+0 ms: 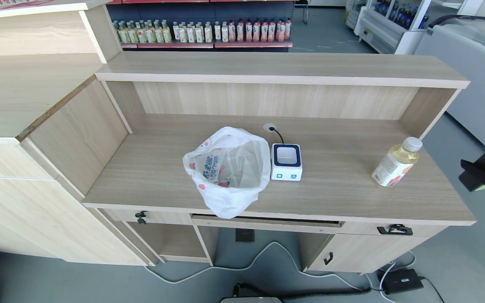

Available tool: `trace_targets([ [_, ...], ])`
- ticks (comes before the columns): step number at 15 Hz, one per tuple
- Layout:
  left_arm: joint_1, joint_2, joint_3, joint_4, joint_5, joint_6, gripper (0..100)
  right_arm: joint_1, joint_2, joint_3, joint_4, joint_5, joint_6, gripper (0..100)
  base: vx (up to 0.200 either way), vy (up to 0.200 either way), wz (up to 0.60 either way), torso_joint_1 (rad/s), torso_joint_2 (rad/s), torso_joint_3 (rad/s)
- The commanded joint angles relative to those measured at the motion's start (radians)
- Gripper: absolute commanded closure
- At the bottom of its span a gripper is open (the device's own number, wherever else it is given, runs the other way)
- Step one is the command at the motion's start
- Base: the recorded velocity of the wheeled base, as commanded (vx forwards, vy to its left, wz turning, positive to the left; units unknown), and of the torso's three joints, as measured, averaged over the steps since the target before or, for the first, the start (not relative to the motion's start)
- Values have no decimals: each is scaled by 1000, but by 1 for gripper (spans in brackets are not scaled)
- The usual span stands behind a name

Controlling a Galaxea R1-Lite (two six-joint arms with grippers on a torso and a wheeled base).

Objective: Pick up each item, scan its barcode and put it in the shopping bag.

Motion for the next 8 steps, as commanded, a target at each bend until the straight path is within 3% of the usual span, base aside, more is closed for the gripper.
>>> trace_targets([
  [1, 1, 0, -1, 0, 0, 0, 0, -38, 21, 4, 0, -4, -20, 100, 0, 0, 0, 0, 0, 0],
  [4, 1, 0, 0, 0, 0, 0, 0, -35, 21, -1, 13, 5, -38, 100, 0, 0, 0, 0, 0, 0],
  [6, 1, 0, 0, 0, 0, 0, 0, -9, 25, -12, 47, 9, -45, 100, 0, 0, 600, 2, 2, 2],
  [8, 1, 0, 0, 0, 0, 0, 0, 62, 46, -36, 52, -64, -57, 100, 0, 0, 600, 5, 2, 2],
])
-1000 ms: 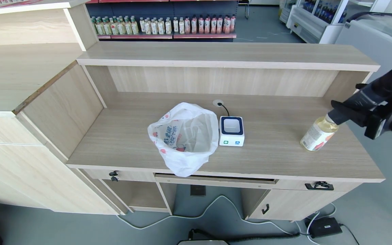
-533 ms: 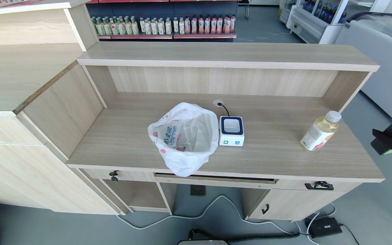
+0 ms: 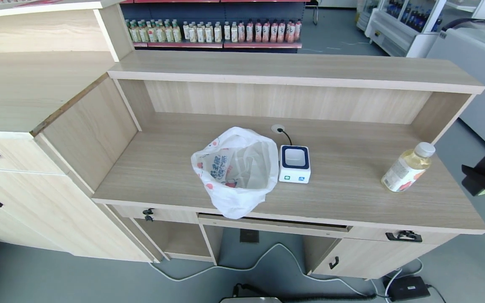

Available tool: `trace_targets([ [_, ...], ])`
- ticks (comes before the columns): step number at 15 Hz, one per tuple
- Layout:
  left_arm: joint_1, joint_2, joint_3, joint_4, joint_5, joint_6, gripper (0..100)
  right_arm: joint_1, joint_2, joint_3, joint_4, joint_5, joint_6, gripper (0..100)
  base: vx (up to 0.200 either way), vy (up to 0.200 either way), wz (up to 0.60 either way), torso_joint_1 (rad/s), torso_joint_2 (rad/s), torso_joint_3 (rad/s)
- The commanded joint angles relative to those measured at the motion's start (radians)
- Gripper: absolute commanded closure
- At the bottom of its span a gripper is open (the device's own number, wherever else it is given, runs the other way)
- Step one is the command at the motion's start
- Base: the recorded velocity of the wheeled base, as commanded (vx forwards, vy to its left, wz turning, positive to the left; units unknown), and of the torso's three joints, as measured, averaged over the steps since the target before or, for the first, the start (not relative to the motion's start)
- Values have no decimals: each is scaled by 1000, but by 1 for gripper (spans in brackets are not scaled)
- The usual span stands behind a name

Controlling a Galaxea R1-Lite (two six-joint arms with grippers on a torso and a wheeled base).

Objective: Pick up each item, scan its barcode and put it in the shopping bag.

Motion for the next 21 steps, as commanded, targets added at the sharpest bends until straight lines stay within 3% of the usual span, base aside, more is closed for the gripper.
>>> trace_targets([
  [1, 1, 0, 0, 0, 0, -1, 0, 60, 43, -42, 0, -40, 7, 100, 0, 0, 600, 2, -2, -2],
  [5, 1, 0, 0, 0, 0, -1, 0, 132, 163, -213, 26, -155, 117, 100, 0, 0, 450, 2, 4, 2],
  [8, 1, 0, 0, 0, 0, -1, 0, 120, 261, -351, 258, -175, 251, 100, 0, 0, 0, 0, 0, 0],
  [10, 1, 0, 0, 0, 0, -1, 0, 224, 301, -424, 347, -390, 449, 100, 0, 0, 0, 0, 0, 0],
  [11, 1, 0, 0, 0, 0, -1, 0, 270, 333, -468, 384, -446, 545, 100, 0, 0, 0, 0, 0, 0],
  [16, 1, 0, 0, 0, 0, -1, 0, 367, 477, -606, 428, -532, 603, 100, 0, 0, 0, 0, 0, 0],
  [21, 1, 0, 0, 0, 0, -1, 0, 384, 566, -621, 456, -535, 683, 100, 0, 0, 0, 0, 0, 0],
])
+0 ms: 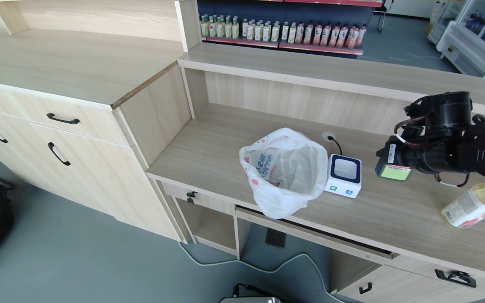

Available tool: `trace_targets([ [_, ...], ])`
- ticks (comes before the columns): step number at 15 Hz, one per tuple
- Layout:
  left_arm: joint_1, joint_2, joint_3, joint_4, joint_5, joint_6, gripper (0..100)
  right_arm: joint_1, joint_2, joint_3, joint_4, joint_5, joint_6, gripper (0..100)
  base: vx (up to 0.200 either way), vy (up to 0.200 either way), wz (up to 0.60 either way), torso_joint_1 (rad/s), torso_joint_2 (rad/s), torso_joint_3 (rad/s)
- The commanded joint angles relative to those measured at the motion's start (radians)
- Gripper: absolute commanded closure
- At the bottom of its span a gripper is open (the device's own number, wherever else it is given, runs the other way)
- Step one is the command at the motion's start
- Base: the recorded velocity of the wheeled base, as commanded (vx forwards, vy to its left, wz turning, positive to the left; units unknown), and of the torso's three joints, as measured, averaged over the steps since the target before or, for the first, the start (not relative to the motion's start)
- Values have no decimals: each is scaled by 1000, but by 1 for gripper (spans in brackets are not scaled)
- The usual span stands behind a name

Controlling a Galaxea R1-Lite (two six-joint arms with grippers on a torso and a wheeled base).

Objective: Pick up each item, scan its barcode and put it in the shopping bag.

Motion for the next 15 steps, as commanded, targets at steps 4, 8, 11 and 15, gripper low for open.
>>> trace_targets([
  [4, 0, 0, 0, 0, 0, 0, 0, 33, 66, -24, 81, 0, 114, 100, 0, 0, 0, 0, 0, 0],
  [8, 0, 0, 0, 0, 0, 0, 0, 45, 112, -96, 81, 3, 138, 100, 0, 0, 0, 0, 0, 0],
  [11, 0, 0, 0, 0, 0, 0, 0, 56, 139, -118, 86, -1, 152, 100, 0, 0, 0, 0, 0, 0],
  [15, 0, 0, 0, 0, 0, 0, 0, 66, 184, -158, 86, -5, 152, 100, 0, 0, 0, 0, 0, 0],
])
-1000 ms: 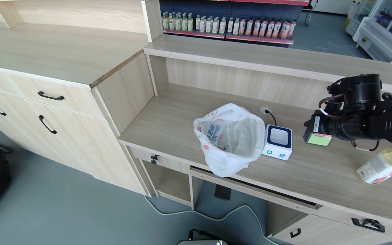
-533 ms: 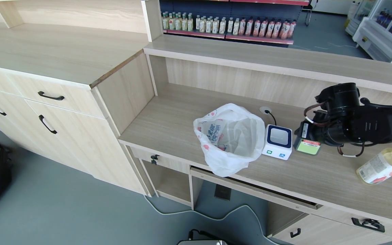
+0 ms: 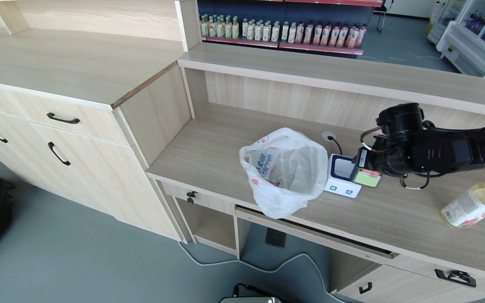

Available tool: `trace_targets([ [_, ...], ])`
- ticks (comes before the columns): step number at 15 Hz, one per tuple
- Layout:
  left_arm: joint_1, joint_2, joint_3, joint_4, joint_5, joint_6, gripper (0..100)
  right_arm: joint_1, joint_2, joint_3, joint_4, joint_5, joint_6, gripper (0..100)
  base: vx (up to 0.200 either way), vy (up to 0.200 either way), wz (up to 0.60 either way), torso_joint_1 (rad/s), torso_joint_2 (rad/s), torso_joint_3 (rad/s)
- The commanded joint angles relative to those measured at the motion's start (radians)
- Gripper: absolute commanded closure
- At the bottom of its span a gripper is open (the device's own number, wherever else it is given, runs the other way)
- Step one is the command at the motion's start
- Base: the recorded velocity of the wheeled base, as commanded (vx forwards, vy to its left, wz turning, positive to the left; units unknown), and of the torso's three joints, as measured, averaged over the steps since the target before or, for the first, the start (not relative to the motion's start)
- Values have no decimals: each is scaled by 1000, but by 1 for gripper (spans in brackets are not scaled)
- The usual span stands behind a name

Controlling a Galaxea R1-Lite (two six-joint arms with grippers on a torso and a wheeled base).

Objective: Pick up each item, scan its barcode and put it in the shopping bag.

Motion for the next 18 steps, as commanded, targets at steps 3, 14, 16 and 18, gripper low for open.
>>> trace_targets([
  [3, 0, 0, 0, 0, 0, -1, 0, 2, 41, -23, -2, -1, 0, 100, 0, 0, 0, 0, 0, 0],
  [14, 0, 0, 0, 0, 0, -1, 0, 6, 115, -95, -25, 0, 1, 100, 0, 0, 0, 0, 0, 0],
  [16, 0, 0, 0, 0, 0, -1, 0, 15, 127, -105, -26, 0, 3, 100, 0, 0, 0, 0, 0, 0],
  [18, 0, 0, 0, 0, 0, -1, 0, 20, 139, -109, -54, 0, 4, 100, 0, 0, 0, 0, 0, 0],
])
